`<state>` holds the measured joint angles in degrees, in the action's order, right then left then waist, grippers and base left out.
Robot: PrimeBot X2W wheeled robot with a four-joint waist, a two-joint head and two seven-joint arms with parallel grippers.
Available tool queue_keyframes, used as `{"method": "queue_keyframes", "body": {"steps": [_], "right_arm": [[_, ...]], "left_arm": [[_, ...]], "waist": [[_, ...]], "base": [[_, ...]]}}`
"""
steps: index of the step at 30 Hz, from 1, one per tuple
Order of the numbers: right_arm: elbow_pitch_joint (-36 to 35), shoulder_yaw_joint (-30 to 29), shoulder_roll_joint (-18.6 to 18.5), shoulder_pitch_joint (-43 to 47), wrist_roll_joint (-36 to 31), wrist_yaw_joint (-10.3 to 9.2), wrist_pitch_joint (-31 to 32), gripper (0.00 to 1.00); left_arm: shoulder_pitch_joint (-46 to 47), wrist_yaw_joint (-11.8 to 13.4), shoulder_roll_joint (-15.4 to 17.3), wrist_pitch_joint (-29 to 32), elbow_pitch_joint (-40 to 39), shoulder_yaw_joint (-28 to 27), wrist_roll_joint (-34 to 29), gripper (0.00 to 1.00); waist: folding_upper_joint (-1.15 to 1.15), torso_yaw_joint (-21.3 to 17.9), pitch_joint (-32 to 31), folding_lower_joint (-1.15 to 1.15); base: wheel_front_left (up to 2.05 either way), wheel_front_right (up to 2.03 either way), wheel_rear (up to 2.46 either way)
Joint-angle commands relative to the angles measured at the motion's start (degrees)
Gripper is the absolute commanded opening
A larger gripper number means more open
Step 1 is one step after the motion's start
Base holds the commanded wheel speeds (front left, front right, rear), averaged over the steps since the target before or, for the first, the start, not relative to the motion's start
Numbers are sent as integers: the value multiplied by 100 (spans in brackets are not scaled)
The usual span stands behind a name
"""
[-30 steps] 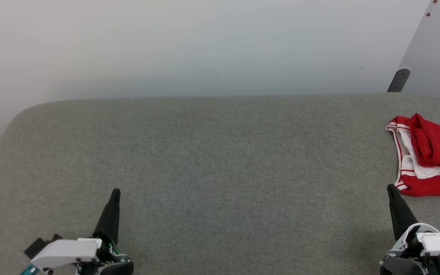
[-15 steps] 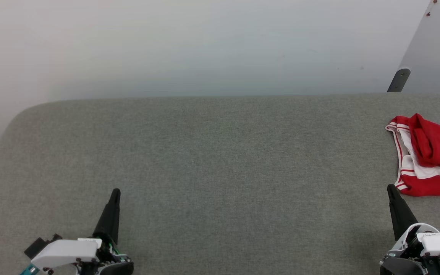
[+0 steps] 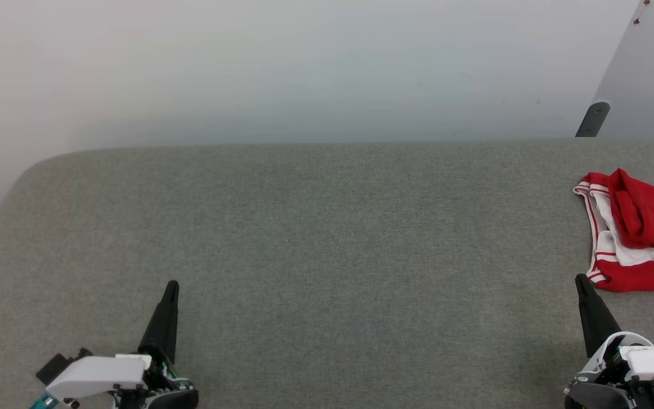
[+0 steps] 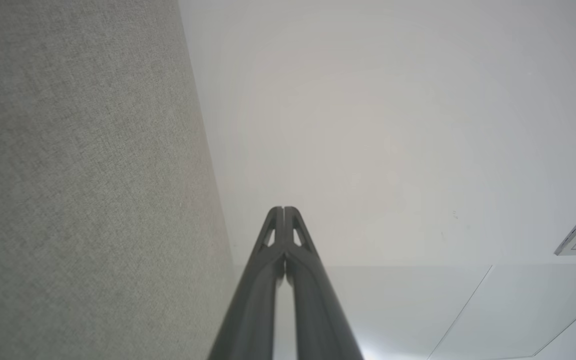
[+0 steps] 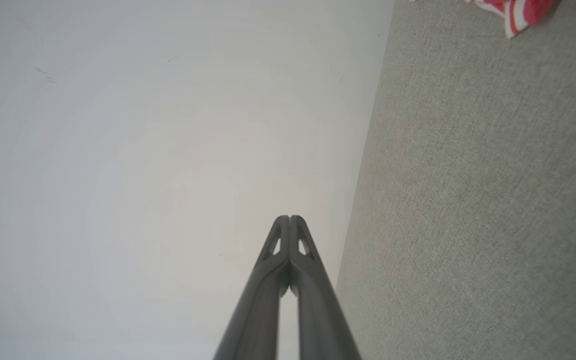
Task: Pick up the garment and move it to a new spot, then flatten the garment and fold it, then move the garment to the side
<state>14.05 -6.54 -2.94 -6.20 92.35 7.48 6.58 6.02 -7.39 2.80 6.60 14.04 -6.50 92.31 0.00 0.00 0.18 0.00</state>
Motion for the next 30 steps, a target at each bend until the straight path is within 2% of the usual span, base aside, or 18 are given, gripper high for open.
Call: {"method": "queue_keyframes", "body": {"steps": [1, 30], "right_arm": [[1, 1, 20, -16, 14, 2, 12, 0], [1, 1, 20, -16, 14, 2, 12, 0]], "left_arm": [[52, -18, 1, 8, 5, -10, 19, 0], [52, -19, 1, 8, 5, -9, 20, 0]], "waist": [[0, 0, 0, 0], [0, 0, 0, 0]], "base": [[0, 0, 0], [0, 0, 0]]}}
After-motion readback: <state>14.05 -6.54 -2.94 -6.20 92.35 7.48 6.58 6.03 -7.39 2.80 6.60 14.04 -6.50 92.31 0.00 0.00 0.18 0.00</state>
